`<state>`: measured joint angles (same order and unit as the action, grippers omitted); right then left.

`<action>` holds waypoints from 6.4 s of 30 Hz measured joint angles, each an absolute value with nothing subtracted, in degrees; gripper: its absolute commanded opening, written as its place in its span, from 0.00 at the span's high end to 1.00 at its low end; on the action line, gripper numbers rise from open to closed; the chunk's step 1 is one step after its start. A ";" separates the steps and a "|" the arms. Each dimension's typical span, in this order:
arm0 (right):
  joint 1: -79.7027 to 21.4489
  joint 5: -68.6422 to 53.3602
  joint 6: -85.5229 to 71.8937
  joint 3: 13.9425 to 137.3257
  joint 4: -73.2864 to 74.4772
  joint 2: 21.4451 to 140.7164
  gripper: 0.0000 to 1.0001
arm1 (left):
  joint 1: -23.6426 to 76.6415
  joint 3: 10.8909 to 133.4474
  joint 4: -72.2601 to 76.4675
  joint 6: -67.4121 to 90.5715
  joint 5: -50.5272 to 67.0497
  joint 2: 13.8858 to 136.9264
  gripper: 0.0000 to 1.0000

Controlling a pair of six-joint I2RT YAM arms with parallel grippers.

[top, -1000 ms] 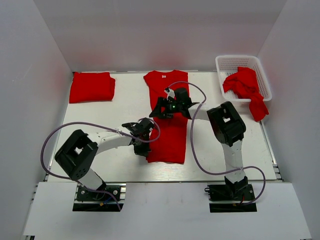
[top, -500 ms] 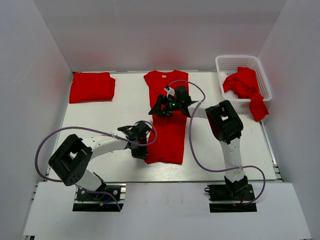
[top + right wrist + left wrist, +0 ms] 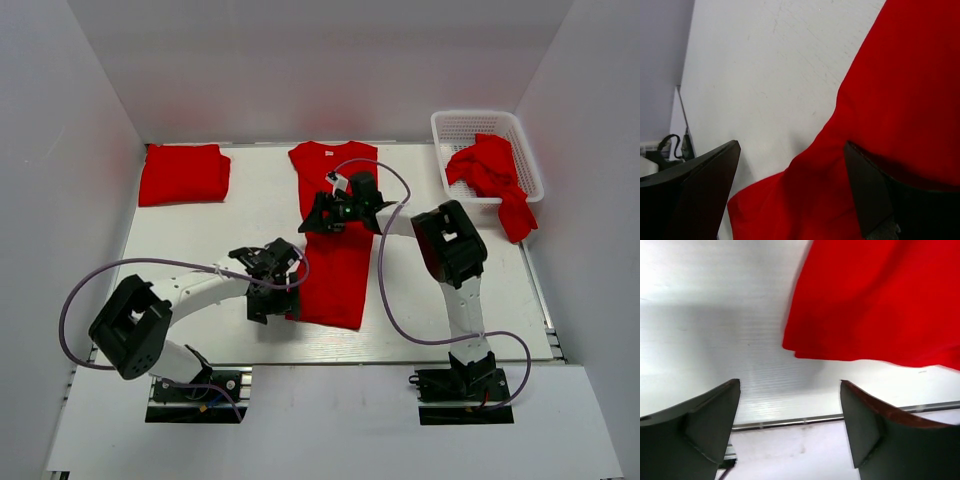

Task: Fold and stack the t-shirts
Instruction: Rotate the tshirt 90 degrees, then grab the bottom of the folded rectangular tshirt with both arms, then fold the folded rectangular tshirt in 1/3 of the way

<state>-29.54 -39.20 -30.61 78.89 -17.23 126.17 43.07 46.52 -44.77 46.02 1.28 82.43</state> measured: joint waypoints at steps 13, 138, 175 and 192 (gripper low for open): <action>-30.81 -21.63 -23.00 69.19 0.51 95.59 0.10 | 43.05 57.39 -53.63 44.86 -10.87 73.58 0.00; -25.76 -1.67 -26.33 76.64 24.91 99.96 1.00 | 29.56 89.71 -31.90 28.14 -11.11 109.67 1.00; -20.86 -11.03 -18.13 90.89 27.31 110.54 0.10 | 25.54 104.79 -36.29 20.45 -8.40 122.41 0.01; -32.36 -23.33 -14.15 85.86 23.24 112.16 0.10 | 25.87 55.40 -40.69 30.15 -6.59 75.66 0.01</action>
